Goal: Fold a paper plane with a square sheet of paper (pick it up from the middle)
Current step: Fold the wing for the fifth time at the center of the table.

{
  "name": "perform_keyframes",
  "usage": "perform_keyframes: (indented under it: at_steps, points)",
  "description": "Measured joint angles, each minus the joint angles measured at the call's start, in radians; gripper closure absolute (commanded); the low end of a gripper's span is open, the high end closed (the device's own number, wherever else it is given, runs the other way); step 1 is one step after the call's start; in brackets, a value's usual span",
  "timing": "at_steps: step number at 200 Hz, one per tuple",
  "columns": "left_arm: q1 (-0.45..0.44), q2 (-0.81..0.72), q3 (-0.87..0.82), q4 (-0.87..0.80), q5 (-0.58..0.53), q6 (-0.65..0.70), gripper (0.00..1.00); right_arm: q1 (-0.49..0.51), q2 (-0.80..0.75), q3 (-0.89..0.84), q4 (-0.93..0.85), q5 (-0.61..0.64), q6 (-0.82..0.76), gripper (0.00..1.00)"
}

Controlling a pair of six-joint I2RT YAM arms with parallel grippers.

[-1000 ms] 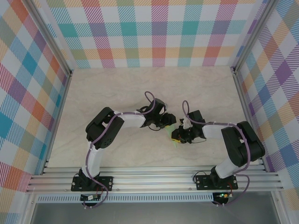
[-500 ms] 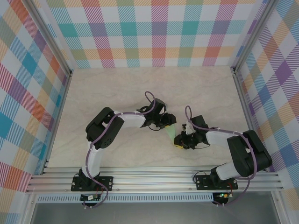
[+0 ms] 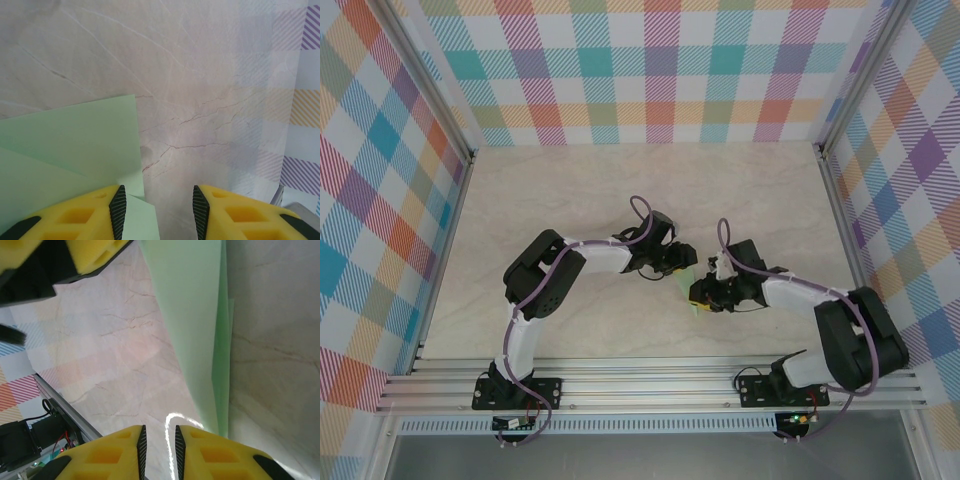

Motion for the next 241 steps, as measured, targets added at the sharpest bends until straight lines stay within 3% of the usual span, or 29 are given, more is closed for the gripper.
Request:
perform_keyframes:
  at_steps: [34,121,241]
  points:
    - [-0.001,0.000,0.005,-0.010,-0.001,0.000,0.57,0.004,0.105,0.008,0.015,0.001,-0.007,0.79]
    - [-0.008,-0.010,0.018,-0.049,0.000,0.030,0.46,-0.004,0.116,-0.002,0.026,0.002,-0.022,0.88]
    - [-0.073,-0.111,-0.070,-0.039,-0.012,-0.032,0.42,-0.003,0.116,-0.003,0.026,0.004,-0.021,0.89]
